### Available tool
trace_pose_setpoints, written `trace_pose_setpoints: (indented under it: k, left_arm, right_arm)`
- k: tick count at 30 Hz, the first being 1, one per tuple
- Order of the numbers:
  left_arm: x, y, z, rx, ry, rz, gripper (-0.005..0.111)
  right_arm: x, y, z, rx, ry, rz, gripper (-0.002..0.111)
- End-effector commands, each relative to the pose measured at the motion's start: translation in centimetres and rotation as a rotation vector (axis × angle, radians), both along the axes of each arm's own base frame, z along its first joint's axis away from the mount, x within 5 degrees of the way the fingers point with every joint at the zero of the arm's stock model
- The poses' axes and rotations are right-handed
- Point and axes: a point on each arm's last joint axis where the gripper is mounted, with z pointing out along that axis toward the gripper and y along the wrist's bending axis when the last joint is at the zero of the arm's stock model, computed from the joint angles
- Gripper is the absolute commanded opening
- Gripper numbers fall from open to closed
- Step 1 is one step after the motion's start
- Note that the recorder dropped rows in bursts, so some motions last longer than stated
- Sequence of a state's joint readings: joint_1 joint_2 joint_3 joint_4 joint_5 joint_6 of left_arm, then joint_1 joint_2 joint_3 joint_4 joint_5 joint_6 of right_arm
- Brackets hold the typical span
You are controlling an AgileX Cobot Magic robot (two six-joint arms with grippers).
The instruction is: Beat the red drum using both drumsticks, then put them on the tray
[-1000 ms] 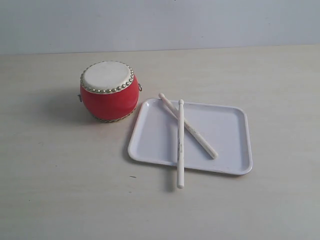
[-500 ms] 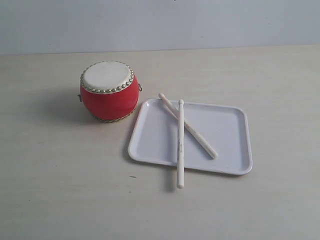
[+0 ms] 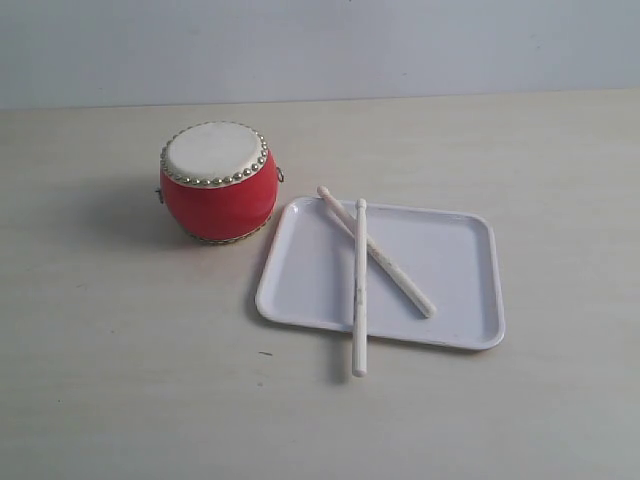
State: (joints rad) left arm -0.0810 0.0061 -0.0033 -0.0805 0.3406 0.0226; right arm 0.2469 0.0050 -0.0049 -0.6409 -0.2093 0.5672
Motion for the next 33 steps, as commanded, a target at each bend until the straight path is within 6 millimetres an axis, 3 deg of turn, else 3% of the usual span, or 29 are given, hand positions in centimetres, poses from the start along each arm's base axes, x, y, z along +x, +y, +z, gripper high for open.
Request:
trace_pose_setpoints:
  k: [1, 22, 33]
  left_arm:
    - [0.0, 0.0, 0.0, -0.007, -0.01, 0.0, 0.0]
    - [0.0, 0.0, 0.0, -0.009, -0.01, 0.001, 0.0]
    - [0.0, 0.0, 0.0, -0.006, -0.01, 0.0, 0.0]
  right_arm:
    - [0.2, -0.5, -0.2, -0.027, 0.002, -0.062, 0.0]
    - [0.5, -1.3, -4.2, -0.093, 0.446, -0.157, 0.0]
    - [0.5, -1.3, -4.4, -0.095, 0.462, -0.158, 0.0]
